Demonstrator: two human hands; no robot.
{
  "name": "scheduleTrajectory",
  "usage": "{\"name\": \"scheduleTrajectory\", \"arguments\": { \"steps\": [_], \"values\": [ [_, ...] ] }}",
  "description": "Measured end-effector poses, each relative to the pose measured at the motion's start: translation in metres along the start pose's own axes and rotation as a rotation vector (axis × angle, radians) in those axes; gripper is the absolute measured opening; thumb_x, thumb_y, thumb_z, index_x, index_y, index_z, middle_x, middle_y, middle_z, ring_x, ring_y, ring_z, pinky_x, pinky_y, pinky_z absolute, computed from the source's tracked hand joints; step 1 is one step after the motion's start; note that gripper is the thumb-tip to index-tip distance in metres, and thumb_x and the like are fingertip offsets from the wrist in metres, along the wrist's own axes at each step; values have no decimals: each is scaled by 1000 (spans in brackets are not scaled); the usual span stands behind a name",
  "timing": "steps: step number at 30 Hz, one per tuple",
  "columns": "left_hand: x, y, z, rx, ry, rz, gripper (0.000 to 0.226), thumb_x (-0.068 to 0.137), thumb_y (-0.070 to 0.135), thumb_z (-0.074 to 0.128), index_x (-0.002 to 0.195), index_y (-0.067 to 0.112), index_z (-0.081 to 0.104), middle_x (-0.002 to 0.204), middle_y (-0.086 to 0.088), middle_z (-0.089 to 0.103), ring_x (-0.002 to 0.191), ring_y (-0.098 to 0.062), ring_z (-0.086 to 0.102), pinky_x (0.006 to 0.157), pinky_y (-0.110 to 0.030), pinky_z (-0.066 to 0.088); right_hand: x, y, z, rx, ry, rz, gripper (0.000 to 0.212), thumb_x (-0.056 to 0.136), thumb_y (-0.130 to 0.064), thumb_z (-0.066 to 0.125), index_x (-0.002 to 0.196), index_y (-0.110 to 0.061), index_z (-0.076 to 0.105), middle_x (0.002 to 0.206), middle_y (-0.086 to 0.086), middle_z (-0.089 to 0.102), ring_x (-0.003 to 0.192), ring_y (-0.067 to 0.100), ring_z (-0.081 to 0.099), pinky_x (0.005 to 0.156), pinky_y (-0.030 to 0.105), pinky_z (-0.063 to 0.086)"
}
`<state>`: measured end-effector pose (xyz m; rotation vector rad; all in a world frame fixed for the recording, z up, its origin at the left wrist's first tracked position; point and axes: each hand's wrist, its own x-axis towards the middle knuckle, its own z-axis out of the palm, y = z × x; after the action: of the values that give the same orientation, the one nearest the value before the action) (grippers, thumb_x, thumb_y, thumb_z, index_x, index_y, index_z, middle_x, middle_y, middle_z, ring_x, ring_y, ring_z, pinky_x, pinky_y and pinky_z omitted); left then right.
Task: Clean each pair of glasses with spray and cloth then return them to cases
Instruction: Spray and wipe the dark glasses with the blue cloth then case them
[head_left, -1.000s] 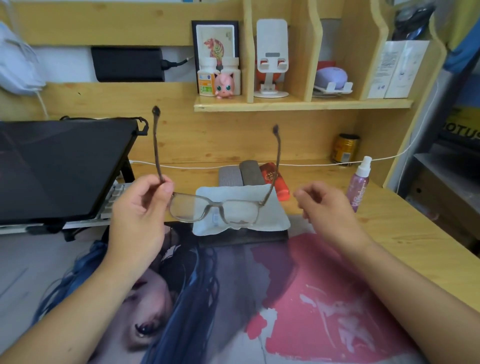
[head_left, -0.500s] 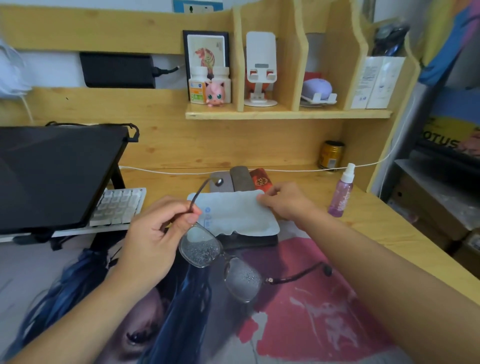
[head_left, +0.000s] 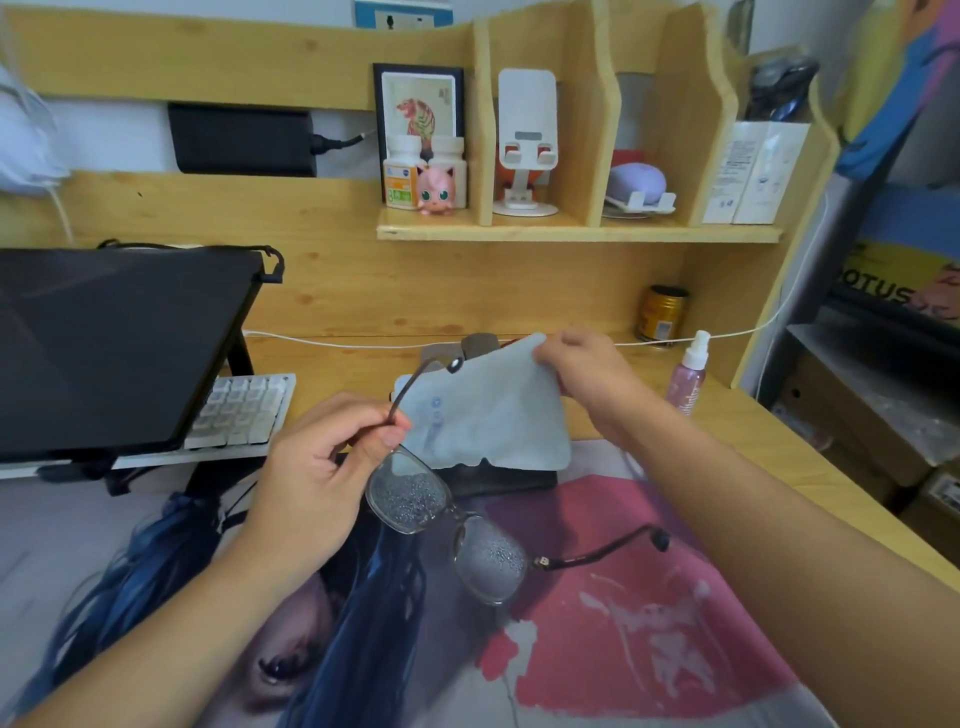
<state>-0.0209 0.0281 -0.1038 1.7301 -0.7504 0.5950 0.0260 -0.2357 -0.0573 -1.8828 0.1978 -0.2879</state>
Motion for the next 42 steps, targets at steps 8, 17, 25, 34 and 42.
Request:
{"name": "scheduleTrajectory", "arguments": {
  "steps": [8, 17, 25, 34, 42],
  "values": [
    [-2, 8, 1, 12, -8, 34, 14, 95, 30, 57, 96, 23, 69, 92, 14, 65, 84, -10, 64, 77, -15, 47, -35, -85, -45, 559, -125, -178, 19, 99, -22, 53, 111, -11, 64, 107, 11, 64, 100, 24, 61, 88, 40, 47],
    [-9, 32, 13, -37, -51, 114, 17, 97, 39, 60, 98, 29, 73, 100, 19, 70, 95, -2, 66, 85, -12, 47, -105, -16, -19, 621, -626, -28, 29, 88, -24, 69, 106, -6, 55, 107, 23, 49, 95, 31, 47, 79, 39, 45],
    [-12, 34, 20, -76, -100, 104, 11, 93, 19, 63, 99, 22, 71, 94, 11, 70, 94, -5, 66, 83, -13, 46, -120, 3, 5, 313, -474, -258, 13, 85, -20, 70, 76, -11, 65, 87, 14, 61, 82, 23, 53, 80, 42, 40],
    [-11, 38, 19, -55, -102, 165, 10, 94, 16, 63, 101, 16, 71, 95, 6, 69, 94, -7, 66, 85, -18, 47, -127, -1, 9, 499, -593, -158, 15, 88, -5, 61, 93, -8, 75, 95, 12, 71, 90, 25, 63, 85, 36, 54],
    [-13, 40, 21, -76, -138, 178, 11, 95, 15, 62, 101, 14, 72, 96, 0, 69, 92, -17, 67, 82, -28, 51, -127, -4, 12, 452, -509, -106, 26, 72, 3, 81, 90, -7, 65, 88, 16, 64, 84, 27, 59, 74, 32, 54]
  ]
}}
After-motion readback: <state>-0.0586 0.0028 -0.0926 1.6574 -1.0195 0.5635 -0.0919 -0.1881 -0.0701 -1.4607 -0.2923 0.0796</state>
